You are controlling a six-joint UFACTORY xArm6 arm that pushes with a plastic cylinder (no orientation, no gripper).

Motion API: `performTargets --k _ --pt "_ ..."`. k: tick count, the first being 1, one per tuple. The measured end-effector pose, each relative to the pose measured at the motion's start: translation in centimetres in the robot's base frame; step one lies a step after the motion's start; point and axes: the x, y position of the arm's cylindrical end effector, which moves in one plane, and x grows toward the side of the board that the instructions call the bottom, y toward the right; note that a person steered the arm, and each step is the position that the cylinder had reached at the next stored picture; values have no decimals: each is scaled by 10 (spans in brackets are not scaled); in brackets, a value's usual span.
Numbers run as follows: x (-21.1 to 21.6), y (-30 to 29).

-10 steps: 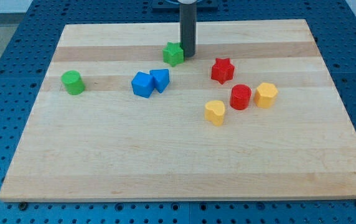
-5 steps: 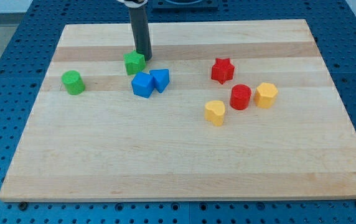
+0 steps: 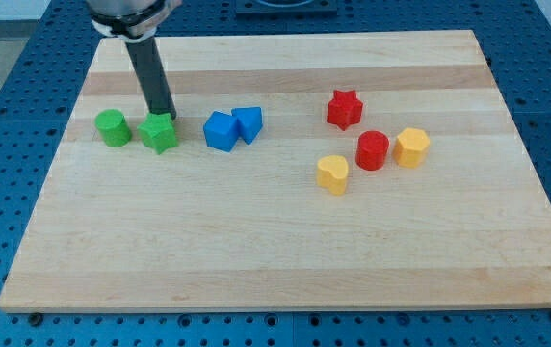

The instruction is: Keep green star below green circle

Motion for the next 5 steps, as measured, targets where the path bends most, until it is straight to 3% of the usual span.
performTargets --k 2,5 --pt "2 11" --pt "41 58"
